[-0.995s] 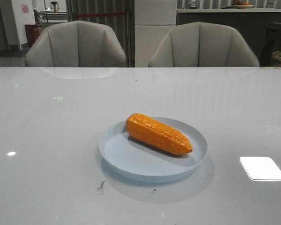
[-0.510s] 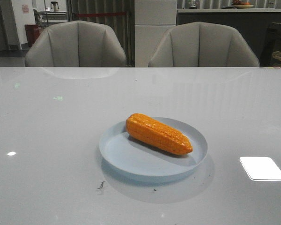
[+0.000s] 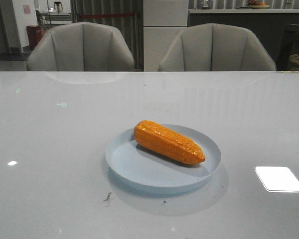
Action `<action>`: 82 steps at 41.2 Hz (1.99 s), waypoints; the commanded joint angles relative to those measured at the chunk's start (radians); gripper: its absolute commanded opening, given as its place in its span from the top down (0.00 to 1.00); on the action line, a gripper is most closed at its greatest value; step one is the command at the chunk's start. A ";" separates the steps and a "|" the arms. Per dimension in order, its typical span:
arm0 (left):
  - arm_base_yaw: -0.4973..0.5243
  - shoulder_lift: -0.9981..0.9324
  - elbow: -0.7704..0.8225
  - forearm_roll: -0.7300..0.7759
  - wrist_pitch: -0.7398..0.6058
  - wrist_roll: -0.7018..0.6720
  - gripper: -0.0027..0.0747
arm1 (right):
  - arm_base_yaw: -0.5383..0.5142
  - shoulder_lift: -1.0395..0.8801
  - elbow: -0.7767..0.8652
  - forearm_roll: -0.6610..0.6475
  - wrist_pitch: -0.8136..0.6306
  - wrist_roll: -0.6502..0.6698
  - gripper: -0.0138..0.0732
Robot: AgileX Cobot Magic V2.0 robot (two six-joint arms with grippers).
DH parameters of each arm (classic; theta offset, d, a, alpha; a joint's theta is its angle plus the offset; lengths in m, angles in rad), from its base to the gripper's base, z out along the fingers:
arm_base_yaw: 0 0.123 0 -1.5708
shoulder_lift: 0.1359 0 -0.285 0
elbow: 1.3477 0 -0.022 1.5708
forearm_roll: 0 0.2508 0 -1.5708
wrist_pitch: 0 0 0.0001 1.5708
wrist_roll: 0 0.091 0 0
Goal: Place corn on plate with both arms
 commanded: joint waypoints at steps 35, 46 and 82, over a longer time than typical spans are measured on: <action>-0.116 -0.241 0.123 -0.012 -0.307 -0.007 0.84 | -0.006 -0.006 -0.026 0.015 -0.060 -0.001 0.23; -0.135 -0.447 0.376 -0.012 -0.530 -0.007 0.84 | -0.006 -0.006 -0.026 0.015 -0.060 -0.001 0.23; -0.057 -0.963 0.717 -0.012 -0.405 -0.007 0.84 | -0.006 -0.006 -0.026 0.015 -0.057 -0.001 0.23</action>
